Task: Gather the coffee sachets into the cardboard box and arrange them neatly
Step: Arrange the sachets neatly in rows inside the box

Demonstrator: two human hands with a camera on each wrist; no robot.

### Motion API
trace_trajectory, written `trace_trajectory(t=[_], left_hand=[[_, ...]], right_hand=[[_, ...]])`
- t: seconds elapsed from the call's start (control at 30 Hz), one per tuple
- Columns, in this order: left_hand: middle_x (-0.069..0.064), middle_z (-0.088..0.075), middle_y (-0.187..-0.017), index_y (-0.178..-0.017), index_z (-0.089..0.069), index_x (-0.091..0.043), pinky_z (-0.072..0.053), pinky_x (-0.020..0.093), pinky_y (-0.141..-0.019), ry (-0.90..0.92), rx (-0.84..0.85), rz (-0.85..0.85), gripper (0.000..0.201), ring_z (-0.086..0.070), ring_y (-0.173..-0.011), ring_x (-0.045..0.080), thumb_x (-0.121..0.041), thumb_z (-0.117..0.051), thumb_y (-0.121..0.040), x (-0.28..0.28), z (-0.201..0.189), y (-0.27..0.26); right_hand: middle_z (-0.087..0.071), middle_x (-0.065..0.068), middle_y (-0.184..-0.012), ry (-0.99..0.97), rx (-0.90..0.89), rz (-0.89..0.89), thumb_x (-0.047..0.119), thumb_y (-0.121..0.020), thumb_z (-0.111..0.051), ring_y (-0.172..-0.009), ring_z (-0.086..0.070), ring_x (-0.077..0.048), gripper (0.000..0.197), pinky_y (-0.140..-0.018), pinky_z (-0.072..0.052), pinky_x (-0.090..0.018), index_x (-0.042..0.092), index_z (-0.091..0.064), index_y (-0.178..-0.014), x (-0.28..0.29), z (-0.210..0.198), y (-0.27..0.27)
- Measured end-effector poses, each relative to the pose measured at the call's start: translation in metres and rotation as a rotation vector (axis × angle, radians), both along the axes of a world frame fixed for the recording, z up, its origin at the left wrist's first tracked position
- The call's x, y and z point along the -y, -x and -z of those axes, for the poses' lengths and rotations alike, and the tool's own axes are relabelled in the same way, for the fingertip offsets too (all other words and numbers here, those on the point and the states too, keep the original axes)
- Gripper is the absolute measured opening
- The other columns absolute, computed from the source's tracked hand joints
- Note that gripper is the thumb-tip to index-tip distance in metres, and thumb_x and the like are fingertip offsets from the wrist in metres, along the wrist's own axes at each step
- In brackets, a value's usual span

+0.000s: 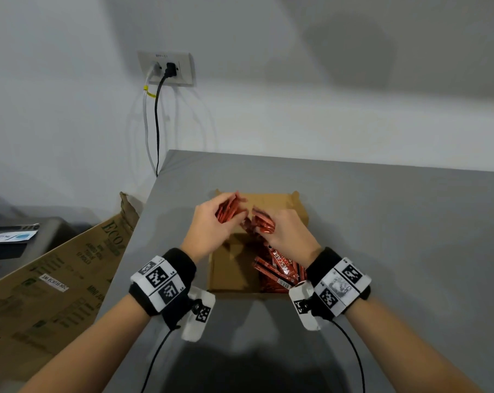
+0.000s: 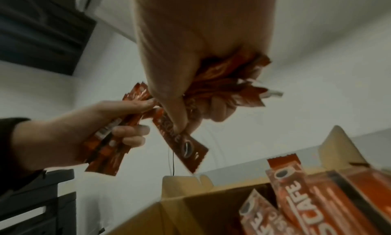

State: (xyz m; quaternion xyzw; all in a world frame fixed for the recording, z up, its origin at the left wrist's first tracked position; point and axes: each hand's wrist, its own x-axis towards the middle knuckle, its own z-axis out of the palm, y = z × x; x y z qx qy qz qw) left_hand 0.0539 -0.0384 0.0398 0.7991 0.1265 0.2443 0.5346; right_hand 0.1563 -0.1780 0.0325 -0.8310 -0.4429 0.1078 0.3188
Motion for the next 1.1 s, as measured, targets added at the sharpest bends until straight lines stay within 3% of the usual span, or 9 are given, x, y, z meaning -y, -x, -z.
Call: trace_trajectory(t=[0.1, 0.17, 0.27, 0.43, 0.57, 0.73, 0.83, 0.97, 1.1], left_hand=[[-0.017, -0.063, -0.078, -0.091, -0.063, -0.021, -0.044, 0.006, -0.065, -0.222, -0.107, 0.001, 0.013, -0.061, -0.072, -0.006, -0.012, -0.068, -0.083, -0.012, 0.004, 0.003], [-0.011, -0.064, -0.073, -0.084, -0.061, -0.025, -0.046, 0.015, -0.062, -0.334, -0.226, 0.034, 0.010, -0.060, -0.068, 0.001, -0.020, -0.070, -0.082, -0.026, 0.010, 0.008], [-0.002, -0.066, -0.078, -0.090, -0.064, -0.020, -0.051, 0.032, -0.065, -0.450, -0.351, -0.007, 0.011, -0.063, -0.073, 0.016, -0.024, -0.069, -0.082, -0.042, 0.023, 0.016], [0.001, -0.067, -0.082, -0.099, -0.064, -0.018, -0.053, 0.038, -0.072, -0.512, -0.474, -0.032, 0.017, -0.063, -0.078, 0.023, -0.022, -0.065, -0.082, -0.045, 0.036, 0.019], [0.002, -0.066, -0.088, -0.097, -0.060, -0.017, -0.046, 0.030, -0.068, -0.638, -0.559, 0.002, 0.016, -0.062, -0.083, 0.024, -0.023, -0.063, -0.082, -0.038, 0.042, 0.011], [0.001, -0.060, -0.093, -0.096, -0.056, -0.017, -0.049, 0.035, -0.073, -0.669, -0.610, -0.070, 0.025, -0.059, -0.087, 0.025, -0.027, -0.068, -0.077, -0.034, 0.049, 0.006], [0.001, -0.055, -0.094, -0.096, -0.053, -0.015, -0.045, 0.033, -0.067, -0.687, -0.613, -0.119, 0.028, -0.059, -0.084, 0.025, -0.028, -0.069, -0.076, -0.028, 0.051, 0.003], [0.001, -0.050, -0.096, -0.097, -0.049, -0.015, -0.038, 0.031, -0.058, -0.796, -0.618, -0.107, 0.035, -0.060, -0.078, 0.026, -0.034, -0.070, -0.076, -0.021, 0.054, -0.004], [0.002, -0.049, -0.101, -0.099, -0.047, -0.013, -0.036, 0.031, -0.056, -0.866, -0.658, -0.084, 0.046, -0.060, -0.076, 0.025, -0.044, -0.071, -0.075, -0.022, 0.054, -0.013]], right_hand=[[-0.066, 0.000, -0.082, 0.091, 0.046, -0.053, 0.018, -0.088, -0.062, -0.069, -0.060, -0.012, 0.007, -0.063, -0.048, -0.023, 0.013, -0.066, -0.091, -0.010, 0.002, -0.001], [-0.066, 0.000, -0.085, 0.180, 0.101, -0.108, 0.018, -0.088, -0.062, -0.072, -0.061, -0.013, 0.009, -0.065, -0.049, -0.023, 0.012, -0.066, -0.094, -0.018, 0.001, 0.000], [-0.066, -0.004, -0.087, 0.329, 0.213, -0.186, 0.013, -0.089, -0.059, -0.074, -0.061, -0.018, 0.007, -0.067, -0.053, -0.029, 0.009, -0.064, -0.091, -0.032, 0.005, 0.000], [-0.064, -0.008, -0.087, 0.468, 0.390, -0.234, -0.002, -0.088, -0.050, -0.076, -0.061, -0.024, 0.012, -0.064, -0.049, -0.030, 0.006, -0.059, -0.089, -0.051, 0.012, 0.007], [-0.064, -0.010, -0.090, 0.525, 0.465, -0.241, -0.002, -0.088, -0.048, -0.082, -0.062, -0.028, 0.015, -0.065, -0.046, -0.033, 0.006, -0.058, -0.096, -0.058, 0.013, 0.009], [-0.065, -0.011, -0.098, 0.549, 0.473, -0.268, 0.008, -0.088, -0.056, -0.089, -0.062, -0.028, 0.014, -0.073, -0.048, -0.035, 0.007, -0.059, -0.102, -0.059, 0.014, 0.010], [-0.064, -0.010, -0.100, 0.550, 0.448, -0.247, 0.008, -0.088, -0.057, -0.091, -0.062, -0.027, 0.017, -0.075, -0.050, -0.035, 0.008, -0.058, -0.105, -0.057, 0.015, 0.007], [-0.063, -0.005, -0.093, 0.535, 0.348, -0.166, 0.009, -0.086, -0.058, -0.080, -0.058, -0.023, 0.025, -0.067, -0.048, -0.033, 0.015, -0.058, -0.109, -0.049, 0.014, -0.007], [-0.057, 0.000, -0.079, 0.480, 0.294, 0.015, 0.017, -0.088, -0.059, -0.071, -0.059, -0.019, 0.011, -0.064, -0.054, -0.030, 0.012, -0.060, -0.097, -0.035, 0.011, -0.028]])
